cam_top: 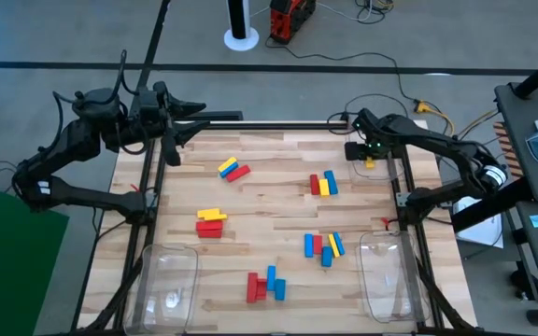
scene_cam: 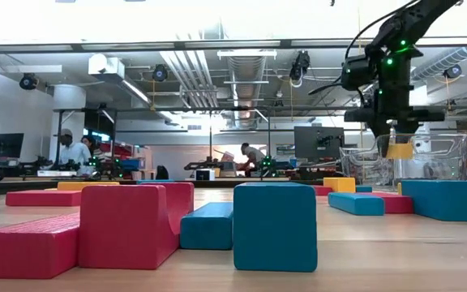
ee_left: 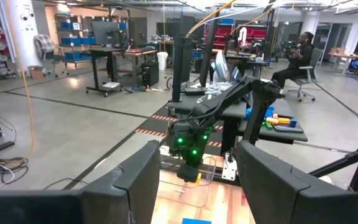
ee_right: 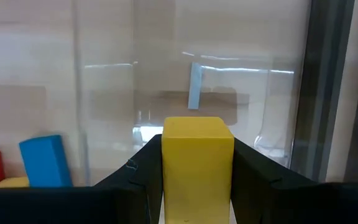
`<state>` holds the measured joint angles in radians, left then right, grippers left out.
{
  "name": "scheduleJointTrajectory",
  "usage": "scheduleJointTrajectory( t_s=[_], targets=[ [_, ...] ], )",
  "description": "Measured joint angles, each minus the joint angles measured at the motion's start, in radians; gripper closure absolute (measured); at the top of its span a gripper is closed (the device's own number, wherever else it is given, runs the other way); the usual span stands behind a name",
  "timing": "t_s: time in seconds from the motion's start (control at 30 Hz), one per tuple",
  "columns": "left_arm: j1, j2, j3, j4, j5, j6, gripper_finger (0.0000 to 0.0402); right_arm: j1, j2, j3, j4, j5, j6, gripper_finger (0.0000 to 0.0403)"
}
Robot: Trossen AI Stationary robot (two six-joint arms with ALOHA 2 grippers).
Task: Sort blocks
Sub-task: Put the yellow block into the top right transparent bin
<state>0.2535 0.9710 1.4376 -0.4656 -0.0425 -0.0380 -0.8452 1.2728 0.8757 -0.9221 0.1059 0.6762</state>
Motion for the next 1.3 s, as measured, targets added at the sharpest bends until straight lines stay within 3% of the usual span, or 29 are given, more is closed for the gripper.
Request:
scheduleJointTrajectory(
  t_s=[0.8, 1.03, 1.3],
  targets=[
    [0.000, 0.011, 0.000, 0.000, 0.000, 0.000, 0.0212, 0.000, 0.000, -0.123, 0.093, 0.034, 0.012, 0.0276],
    [0.000, 0.013, 0.000, -0.001, 0.000, 0.000, 0.0212, 0.000, 0.000, -0.129, 0.096, 0.036, 0.023, 0.0238],
    [0.000, 0.015, 0.000, -0.001, 0.000, 0.000, 0.0212, 0.000, -0.001, -0.129, 0.097, 0.037, 0.020, 0.0270]
  ],
)
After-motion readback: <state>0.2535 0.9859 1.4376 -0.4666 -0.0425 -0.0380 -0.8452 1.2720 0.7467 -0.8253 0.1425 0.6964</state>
